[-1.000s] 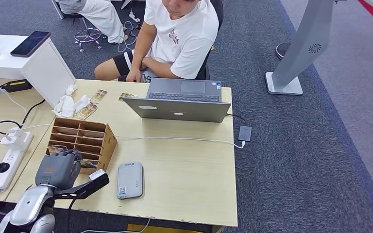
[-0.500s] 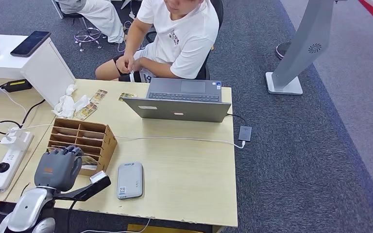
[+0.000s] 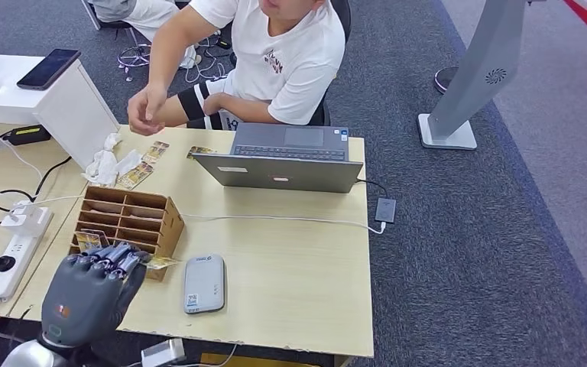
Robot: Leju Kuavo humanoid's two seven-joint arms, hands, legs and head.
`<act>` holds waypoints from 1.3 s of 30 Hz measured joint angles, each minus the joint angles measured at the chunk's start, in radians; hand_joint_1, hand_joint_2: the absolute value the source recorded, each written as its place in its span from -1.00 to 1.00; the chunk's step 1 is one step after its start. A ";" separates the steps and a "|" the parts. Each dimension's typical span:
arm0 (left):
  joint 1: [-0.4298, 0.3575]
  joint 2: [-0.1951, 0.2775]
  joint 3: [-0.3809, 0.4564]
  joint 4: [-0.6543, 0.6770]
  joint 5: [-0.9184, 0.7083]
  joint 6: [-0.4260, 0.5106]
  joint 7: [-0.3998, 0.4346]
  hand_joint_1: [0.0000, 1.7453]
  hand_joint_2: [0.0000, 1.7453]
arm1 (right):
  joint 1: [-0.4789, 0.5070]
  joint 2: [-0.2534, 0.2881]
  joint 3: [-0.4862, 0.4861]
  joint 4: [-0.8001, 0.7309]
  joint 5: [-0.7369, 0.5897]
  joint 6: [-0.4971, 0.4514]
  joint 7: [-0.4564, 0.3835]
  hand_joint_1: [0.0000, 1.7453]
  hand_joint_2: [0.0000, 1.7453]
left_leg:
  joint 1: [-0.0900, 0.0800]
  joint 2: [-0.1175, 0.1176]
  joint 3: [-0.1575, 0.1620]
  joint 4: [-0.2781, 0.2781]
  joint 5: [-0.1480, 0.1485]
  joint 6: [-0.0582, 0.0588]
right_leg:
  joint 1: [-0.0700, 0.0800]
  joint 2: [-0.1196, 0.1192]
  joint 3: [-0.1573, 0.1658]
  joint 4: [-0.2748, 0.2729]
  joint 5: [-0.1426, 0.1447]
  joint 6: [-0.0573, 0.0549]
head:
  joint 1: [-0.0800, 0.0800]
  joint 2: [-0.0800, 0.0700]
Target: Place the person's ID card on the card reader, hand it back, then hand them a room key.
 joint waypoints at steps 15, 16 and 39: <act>-0.734 0.016 0.023 0.525 0.107 -0.139 0.053 1.00 1.00 | -0.024 0.001 0.029 0.000 0.125 0.041 0.046 -1.00 -1.00 | 0.000 -0.009 -0.009 0.000 0.017 -0.002 | 0.000 -0.010 -0.009 0.001 0.014 -0.004 | -0.001 0.000; -0.776 0.008 0.023 0.589 0.098 -0.136 0.055 1.00 1.00 | -0.024 0.001 0.033 0.000 0.128 0.042 0.048 -1.00 -1.00 | 0.000 -0.008 -0.009 0.000 0.017 -0.002 | 0.000 -0.009 -0.010 0.001 0.015 -0.004 | -0.001 0.000; -0.724 -0.049 0.070 0.708 0.158 0.007 0.054 -1.00 1.00 | -0.021 -0.018 0.050 0.000 0.126 0.042 0.053 -1.00 -1.00 | 0.000 -0.003 -0.014 0.000 0.017 -0.002 | 0.000 -0.003 -0.014 0.001 0.016 -0.003 | -0.001 0.000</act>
